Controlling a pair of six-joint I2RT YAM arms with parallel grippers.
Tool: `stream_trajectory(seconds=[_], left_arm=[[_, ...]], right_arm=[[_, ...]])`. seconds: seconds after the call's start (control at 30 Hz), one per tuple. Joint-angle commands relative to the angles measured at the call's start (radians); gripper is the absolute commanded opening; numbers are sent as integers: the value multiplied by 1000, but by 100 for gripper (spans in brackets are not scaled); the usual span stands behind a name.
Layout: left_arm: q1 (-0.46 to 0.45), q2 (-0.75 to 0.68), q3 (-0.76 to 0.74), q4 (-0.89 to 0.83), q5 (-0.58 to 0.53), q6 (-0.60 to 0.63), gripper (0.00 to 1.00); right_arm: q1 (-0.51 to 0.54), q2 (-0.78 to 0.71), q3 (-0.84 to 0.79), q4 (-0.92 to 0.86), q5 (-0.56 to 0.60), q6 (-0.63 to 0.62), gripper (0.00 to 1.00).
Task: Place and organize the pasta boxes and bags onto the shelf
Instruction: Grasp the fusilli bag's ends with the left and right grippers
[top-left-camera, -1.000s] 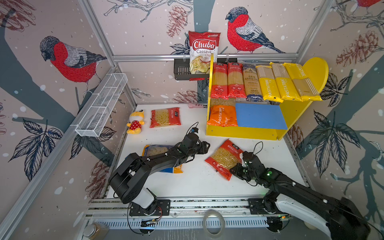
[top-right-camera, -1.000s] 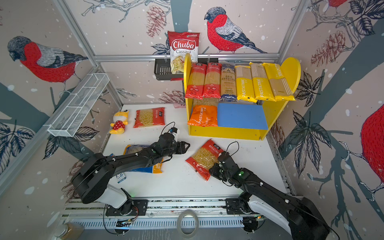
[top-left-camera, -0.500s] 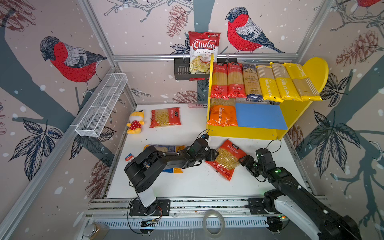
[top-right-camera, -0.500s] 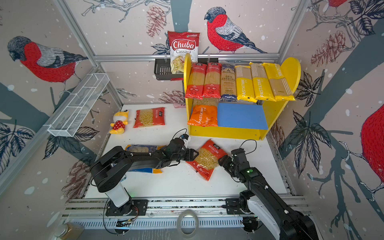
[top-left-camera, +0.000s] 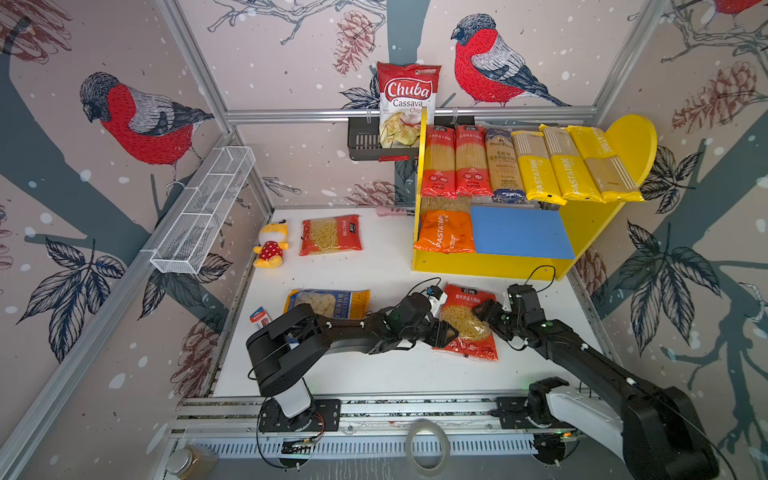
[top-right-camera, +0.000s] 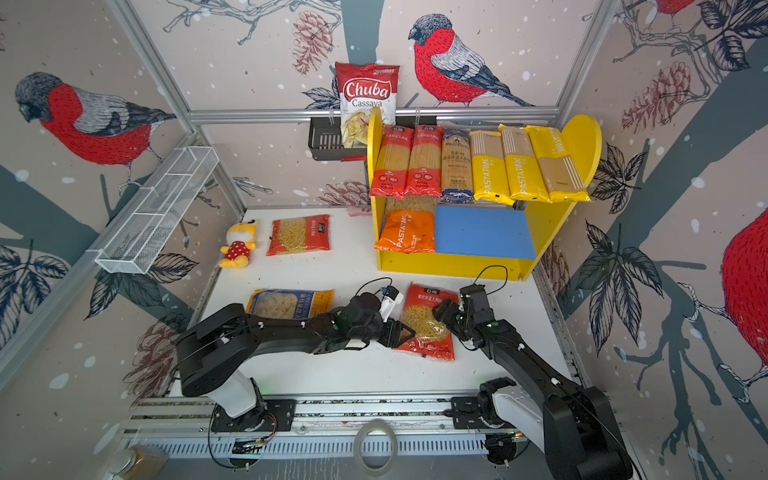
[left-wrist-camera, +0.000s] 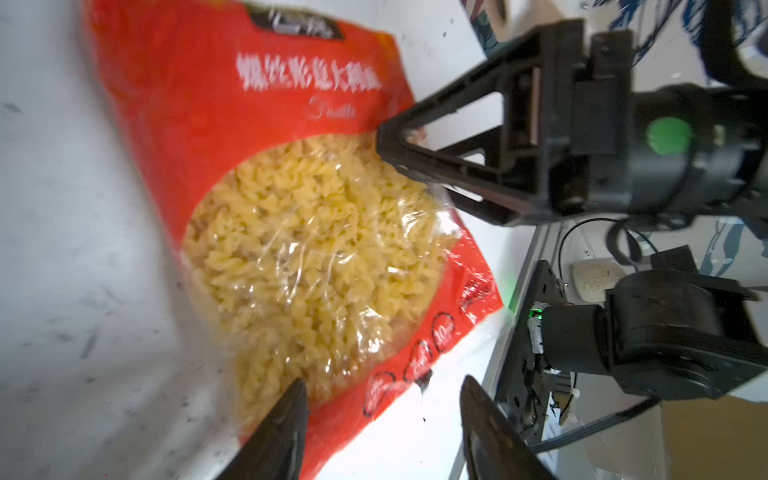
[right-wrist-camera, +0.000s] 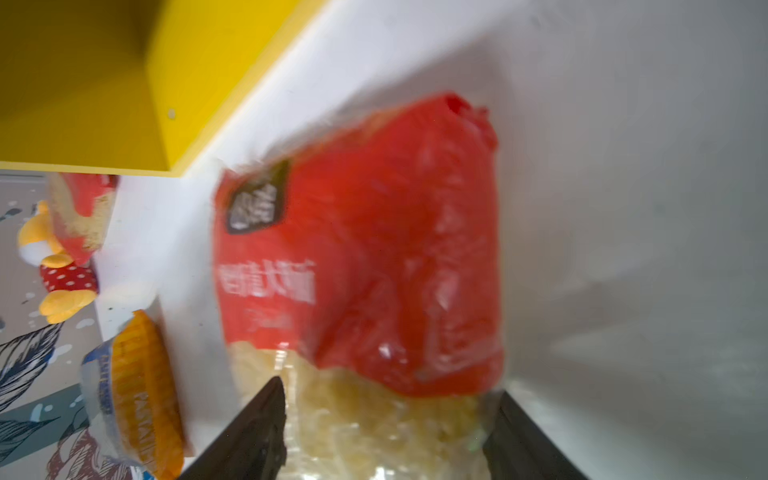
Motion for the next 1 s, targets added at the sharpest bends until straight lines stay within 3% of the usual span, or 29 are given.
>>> stream_trajectory(seconds=[0.0,0.2,0.4,0.97], left_arm=[[29,-45,-3,-52,-16,49,59],[139,13,18,-78,45,14,59],[143,80,41,-32,49,-46,59],[141,264,141,61,37,-121,57]], right_arm=[[-9,-13,15,-45,12,-84,74],[-76,-105,-20,-110,-1,-113,78],[-98,-161,-61,-65,13,-90,80],[-99,-67,-62,35,-74,-89,75]])
